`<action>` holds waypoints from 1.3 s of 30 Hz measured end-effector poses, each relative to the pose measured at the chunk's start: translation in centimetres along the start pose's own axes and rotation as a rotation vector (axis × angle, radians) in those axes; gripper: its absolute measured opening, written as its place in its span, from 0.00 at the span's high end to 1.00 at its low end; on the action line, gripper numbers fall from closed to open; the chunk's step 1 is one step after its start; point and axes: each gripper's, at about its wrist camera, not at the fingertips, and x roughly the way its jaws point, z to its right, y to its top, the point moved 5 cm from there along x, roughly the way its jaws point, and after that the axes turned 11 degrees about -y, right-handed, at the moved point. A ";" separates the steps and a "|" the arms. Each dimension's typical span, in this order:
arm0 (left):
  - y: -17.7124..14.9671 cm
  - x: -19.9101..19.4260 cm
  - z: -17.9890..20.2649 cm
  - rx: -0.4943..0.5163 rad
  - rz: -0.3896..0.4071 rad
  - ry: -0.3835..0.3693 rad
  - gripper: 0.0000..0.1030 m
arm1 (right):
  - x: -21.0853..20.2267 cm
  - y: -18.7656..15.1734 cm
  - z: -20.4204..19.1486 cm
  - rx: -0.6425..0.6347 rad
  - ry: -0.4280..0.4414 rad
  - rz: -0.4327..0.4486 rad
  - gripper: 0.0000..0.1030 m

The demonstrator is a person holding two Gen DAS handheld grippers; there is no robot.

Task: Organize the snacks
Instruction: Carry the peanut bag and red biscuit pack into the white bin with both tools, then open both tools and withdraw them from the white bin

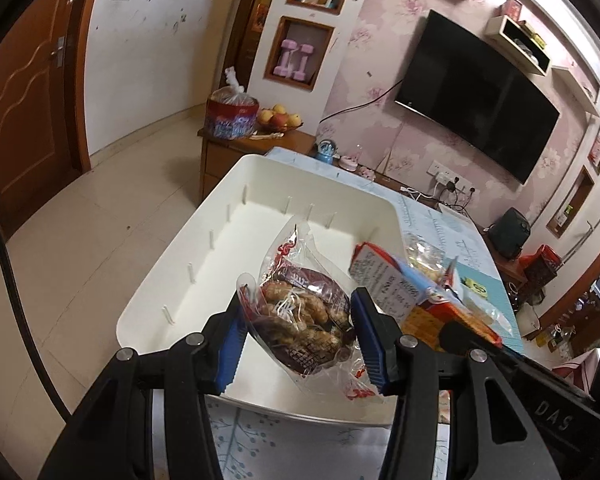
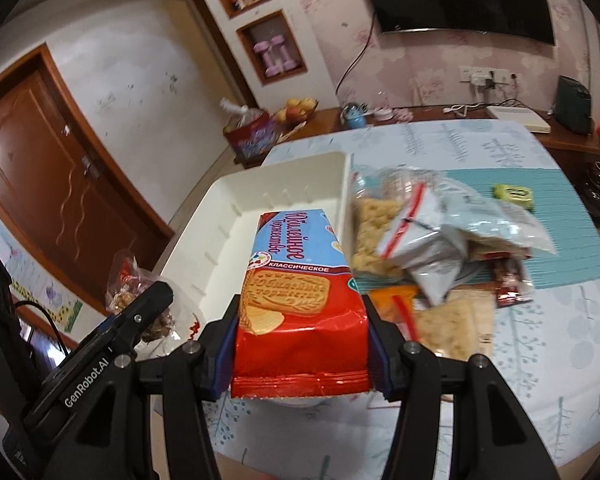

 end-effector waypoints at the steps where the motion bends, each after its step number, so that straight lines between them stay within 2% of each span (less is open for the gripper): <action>1: 0.0 0.3 -0.3 -0.003 -0.004 0.006 0.52 | 0.5 0.0 -0.5 -0.009 -0.001 -0.009 0.47; 6: 0.3 1.0 -1.5 -0.013 0.005 0.045 0.52 | 2.3 0.0 -2.3 -0.031 0.012 -0.041 0.47; 10: 0.7 0.7 -2.0 -0.028 0.037 0.062 0.37 | 3.6 -0.1 -3.1 -0.047 0.017 -0.067 0.46; 13: 0.8 0.9 -2.5 -0.042 0.033 0.074 0.33 | 4.6 -0.3 -3.3 -0.039 0.034 -0.103 0.45; 15: 0.9 0.9 -2.7 -0.047 0.014 0.084 0.27 | 4.6 -0.4 -3.3 -0.023 0.068 -0.103 0.45; 18: 0.9 0.9 -3.0 -0.070 -0.008 0.084 0.25 | 3.1 0.5 -3.8 -0.046 0.097 -0.010 0.44; 20: 0.7 0.7 -3.0 -0.075 -0.009 0.086 0.25 | 1.7 1.0 -4.1 -0.090 0.085 0.061 0.40; 21: 0.7 0.7 -2.9 -0.075 -0.012 0.087 0.25 | 1.2 1.1 -4.2 -0.104 0.082 0.082 0.36; 23: 0.6 0.7 -2.6 -0.076 -0.019 0.085 0.25 | 0.2 1.2 -4.2 -0.132 0.072 0.115 0.34; 32: -0.8 -0.5 -0.2 -0.045 -0.056 0.041 0.24 | -1.8 -0.1 -3.3 -0.184 0.061 0.147 0.34; 39: -2.3 -1.8 2.8 0.011 -0.075 -0.005 0.23 | -3.5 -1.9 -0.6 -0.166 0.031 0.170 0.34</action>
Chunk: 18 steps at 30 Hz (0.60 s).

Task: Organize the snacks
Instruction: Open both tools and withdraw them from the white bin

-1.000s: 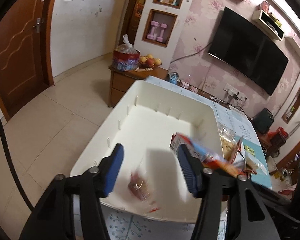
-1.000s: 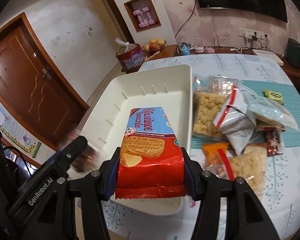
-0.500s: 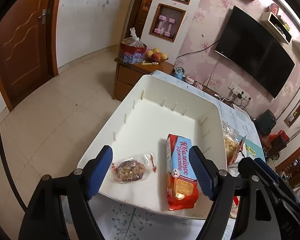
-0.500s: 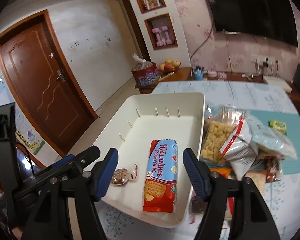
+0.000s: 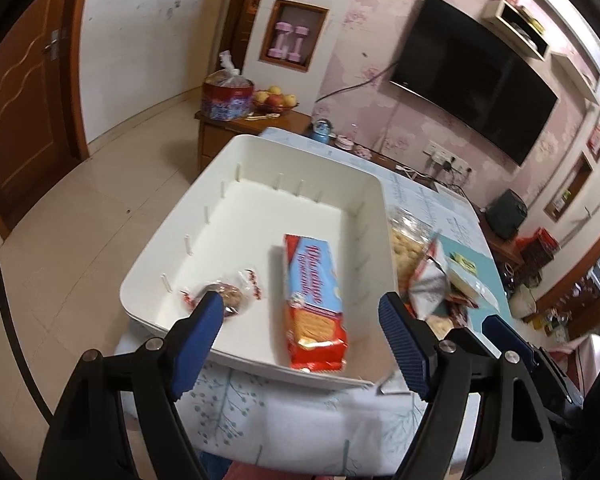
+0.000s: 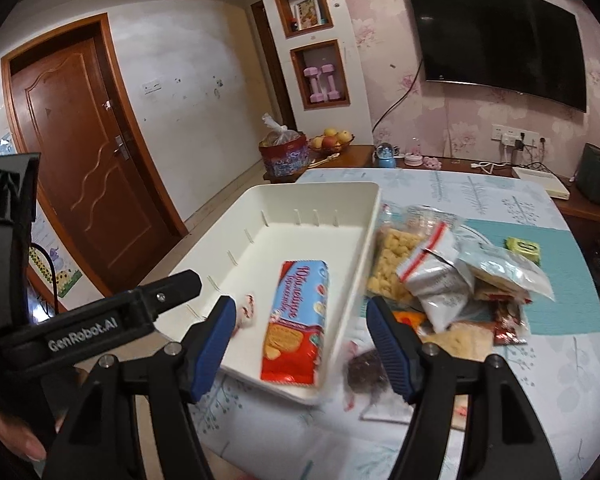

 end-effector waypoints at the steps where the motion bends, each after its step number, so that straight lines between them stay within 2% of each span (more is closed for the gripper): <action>1: -0.2 -0.1 0.5 0.010 -0.001 -0.004 0.23 | -0.3 -0.2 0.3 0.001 -0.005 0.005 0.34; 9: -1.8 -1.3 4.3 0.080 -0.024 -0.061 0.22 | -3.3 -1.9 3.1 0.002 -0.064 0.057 0.33; 13: -2.6 -1.5 5.9 0.115 -0.043 -0.082 0.21 | -4.3 -3.0 4.6 0.000 -0.099 0.074 0.27; 18: -3.5 -1.3 7.9 0.141 -0.076 -0.118 0.21 | -5.4 -4.2 6.4 0.003 -0.139 0.090 0.27</action>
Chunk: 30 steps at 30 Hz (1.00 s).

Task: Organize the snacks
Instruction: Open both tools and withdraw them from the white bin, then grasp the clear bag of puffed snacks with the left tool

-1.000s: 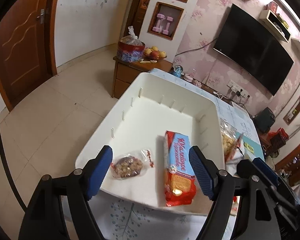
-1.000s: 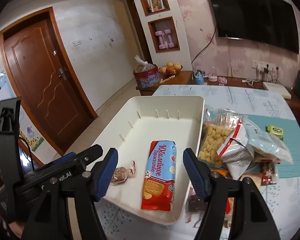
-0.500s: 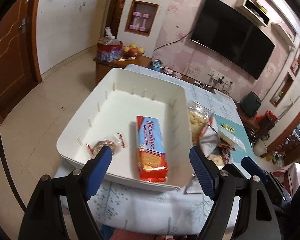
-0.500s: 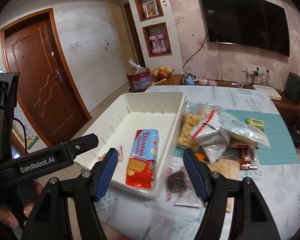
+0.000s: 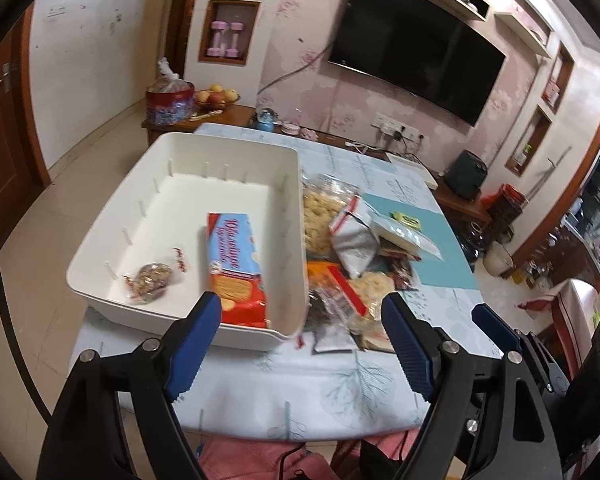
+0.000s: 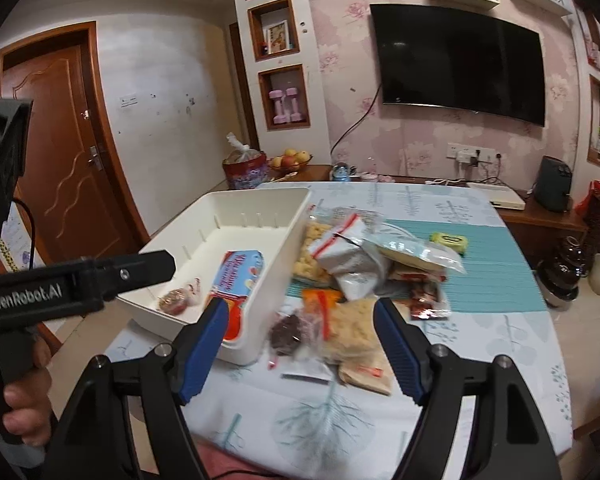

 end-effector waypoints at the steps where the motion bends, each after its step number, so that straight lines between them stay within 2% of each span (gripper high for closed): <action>1: -0.1 0.1 0.4 0.006 -0.007 -0.005 0.21 | -0.2 -0.3 0.4 -0.002 -0.011 0.005 0.27; 11: -1.2 2.4 3.5 0.034 -0.105 -0.054 0.21 | -0.9 -2.7 3.1 -0.013 -0.079 0.021 0.27; 20: -2.3 5.4 4.5 0.000 -0.224 -0.085 0.21 | -0.4 -5.6 4.5 -0.034 -0.128 0.004 0.26; 30: -0.4 9.0 6.5 -0.038 -0.319 -0.130 0.21 | 1.6 -7.1 4.4 -0.088 -0.156 -0.011 0.27</action>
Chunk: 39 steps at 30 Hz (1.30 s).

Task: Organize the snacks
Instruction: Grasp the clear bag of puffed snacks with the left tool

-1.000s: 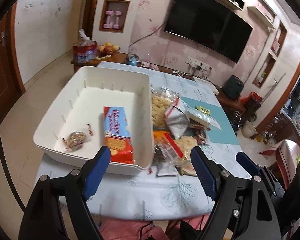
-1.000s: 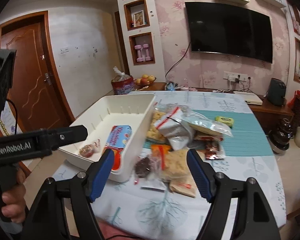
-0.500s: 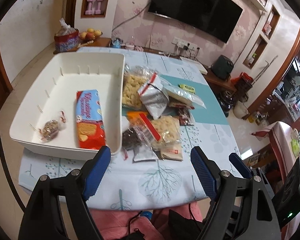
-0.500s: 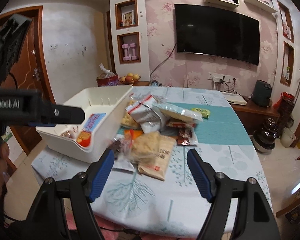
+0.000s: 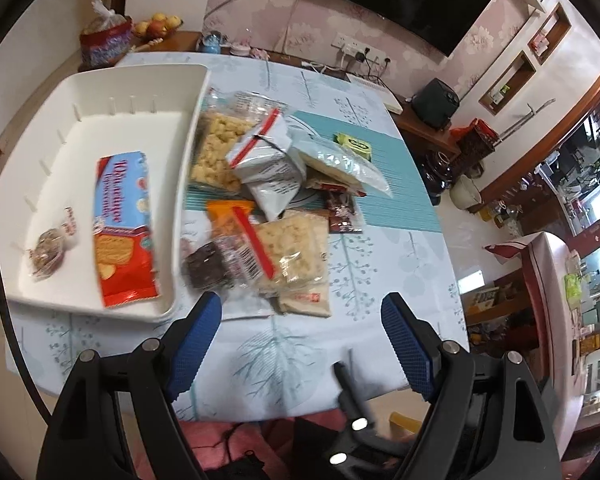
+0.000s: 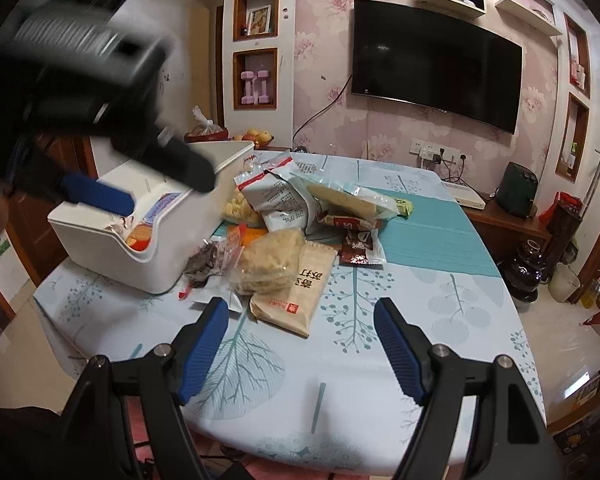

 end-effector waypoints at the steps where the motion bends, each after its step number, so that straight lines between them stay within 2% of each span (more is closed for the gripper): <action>1: 0.3 0.4 0.2 0.002 -0.006 0.000 0.21 | 0.2 -0.1 -0.1 -0.004 -0.002 0.000 0.27; 4: 1.4 2.0 0.6 -0.003 -0.043 0.008 0.21 | 0.9 -0.5 -0.3 -0.018 -0.011 -0.001 0.27; 11: 2.5 6.8 -0.5 -0.117 -0.171 -0.007 0.21 | 3.0 -1.4 -1.3 -0.051 -0.018 -0.026 0.27; 14: 2.7 8.5 -1.2 -0.157 -0.213 0.006 0.21 | 3.9 -1.5 -1.8 -0.053 -0.004 -0.042 0.27; 18: 3.1 10.6 -1.9 -0.224 -0.256 -0.019 0.21 | 5.3 -1.8 -2.3 -0.058 0.005 -0.069 0.27; 29: 4.6 13.6 -0.8 -0.232 -0.285 -0.047 0.21 | 8.0 -2.3 -2.7 -0.053 0.038 -0.131 0.27; 34: 5.1 14.2 -1.7 -0.226 -0.284 0.038 0.21 | 9.0 -2.4 -2.2 -0.031 0.033 -0.147 0.27; 39: 4.9 14.5 -2.7 -0.229 -0.299 0.084 0.21 | 9.6 -2.3 -2.2 -0.025 0.038 -0.150 0.27</action>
